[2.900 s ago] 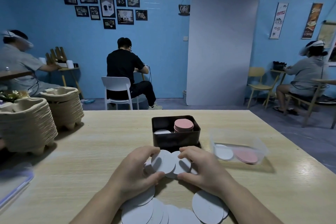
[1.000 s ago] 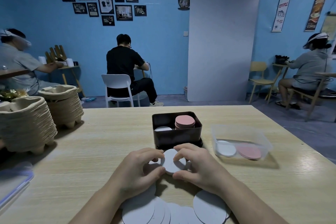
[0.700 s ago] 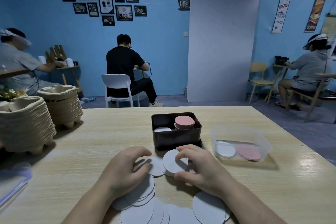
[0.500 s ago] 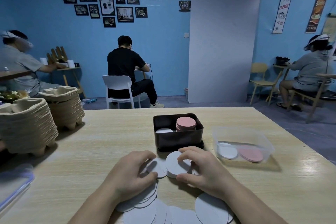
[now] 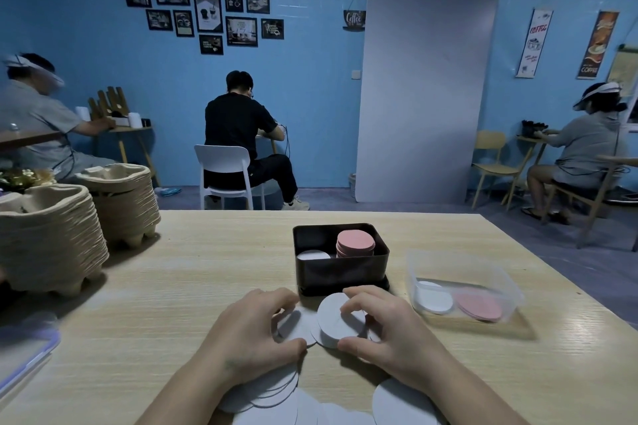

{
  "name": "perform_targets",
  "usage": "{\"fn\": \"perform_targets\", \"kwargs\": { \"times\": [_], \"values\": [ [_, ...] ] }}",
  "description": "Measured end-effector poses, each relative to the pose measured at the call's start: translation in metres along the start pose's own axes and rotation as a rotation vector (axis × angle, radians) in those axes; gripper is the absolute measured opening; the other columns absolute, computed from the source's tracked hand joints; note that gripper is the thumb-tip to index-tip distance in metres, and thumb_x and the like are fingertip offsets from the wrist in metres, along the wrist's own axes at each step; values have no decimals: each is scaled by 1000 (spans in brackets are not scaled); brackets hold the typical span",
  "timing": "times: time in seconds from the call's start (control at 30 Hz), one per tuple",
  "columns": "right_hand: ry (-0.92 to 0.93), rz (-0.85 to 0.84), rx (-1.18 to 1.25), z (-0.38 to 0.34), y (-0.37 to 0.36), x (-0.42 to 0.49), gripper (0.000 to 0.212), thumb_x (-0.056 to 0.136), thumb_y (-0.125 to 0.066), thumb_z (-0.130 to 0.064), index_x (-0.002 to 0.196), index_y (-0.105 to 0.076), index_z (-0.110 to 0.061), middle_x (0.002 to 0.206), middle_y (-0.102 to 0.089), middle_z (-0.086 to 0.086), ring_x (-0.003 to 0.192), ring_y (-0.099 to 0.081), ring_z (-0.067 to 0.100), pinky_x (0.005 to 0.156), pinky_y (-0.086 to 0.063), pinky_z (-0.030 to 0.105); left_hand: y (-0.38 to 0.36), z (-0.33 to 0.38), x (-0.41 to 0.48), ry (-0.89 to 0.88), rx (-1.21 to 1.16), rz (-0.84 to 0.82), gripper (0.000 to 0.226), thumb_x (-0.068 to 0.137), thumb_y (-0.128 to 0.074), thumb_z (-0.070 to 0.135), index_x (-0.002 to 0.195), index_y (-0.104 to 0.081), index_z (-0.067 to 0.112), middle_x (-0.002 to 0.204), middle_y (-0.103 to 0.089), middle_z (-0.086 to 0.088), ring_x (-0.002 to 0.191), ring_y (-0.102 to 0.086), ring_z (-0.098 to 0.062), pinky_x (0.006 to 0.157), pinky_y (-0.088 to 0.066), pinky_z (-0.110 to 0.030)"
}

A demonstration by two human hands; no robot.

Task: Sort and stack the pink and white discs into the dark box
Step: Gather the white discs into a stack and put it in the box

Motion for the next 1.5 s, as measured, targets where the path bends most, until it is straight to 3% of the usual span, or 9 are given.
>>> {"fn": "perform_targets", "kwargs": {
  "times": [0.23,0.4,0.53,0.73,0.9,1.03,1.17,1.3,1.5],
  "values": [
    [-6,13,-12,-2,1,0,35,78,-76,-56,105,-63,-36,137,-53,-21,129,-46,-6,98,-40,17,17,-9,-9,7,-175,90,41,68,-76,49,104,-60,37,96,-66,18,90,-65,-6,76,-55,-35],
    [-8,37,-25,-5,4,-1,35,79,-79,-49,107,-65,-32,134,-55,-18,129,-44,-10,95,-35,8,17,2,-9,-71,-195,140,40,69,-80,41,105,-65,34,101,-68,21,100,-65,-6,83,-52,-28],
    [5,10,-28,-4,3,0,40,79,-79,-50,111,-64,-32,139,-54,-17,129,-43,-11,100,-35,10,9,12,-7,-143,-210,125,50,72,-81,45,118,-67,31,114,-68,26,109,-64,2,89,-53,-27],
    [6,43,-31,-3,5,0,36,81,-78,-48,110,-65,-31,140,-52,-18,129,-42,-13,100,-34,7,16,15,-8,-161,-280,231,49,73,-80,44,117,-70,24,112,-70,23,105,-67,-2,85,-53,-25],
    [32,34,51,-5,3,1,36,81,-75,-51,110,-62,-35,144,-53,-16,125,-53,0,89,-53,25,9,18,-6,-195,-291,190,47,75,-82,48,115,-68,28,124,-67,23,113,-64,1,88,-52,-22],
    [91,27,50,-8,1,2,38,81,-77,-49,113,-63,-34,143,-54,-16,135,-44,-3,99,-47,26,-2,21,0,-218,-217,112,48,74,-79,58,114,-65,35,131,-63,25,119,-58,8,95,-50,-23],
    [118,-12,27,-10,-2,3,37,80,-80,-49,111,-63,-35,142,-52,-20,135,-44,-3,106,-43,27,-10,25,5,-269,-132,91,44,74,-75,63,104,-56,37,131,-62,26,119,-57,6,92,-52,-27],
    [126,-1,27,-11,0,3,30,81,-79,-48,102,-63,-34,142,-54,-17,134,-45,-3,104,-43,25,-12,22,3,-287,-131,90,50,75,-74,65,114,-53,44,134,-60,25,117,-58,6,93,-52,-25],
    [79,59,162,-14,6,-2,24,81,-82,-37,100,-68,-32,142,-53,-19,133,-48,1,86,-51,16,-10,18,0,-291,-179,77,30,84,-75,50,107,-57,41,101,-65,23,92,-64,-2,77,-55,-30]
  ]
}}
Point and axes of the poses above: each hand's wrist, its own x-axis towards the middle knuckle, its own y-axis out of the back of the hand, z = x × y, the point moved 4 cm from there along x, towards the middle knuckle
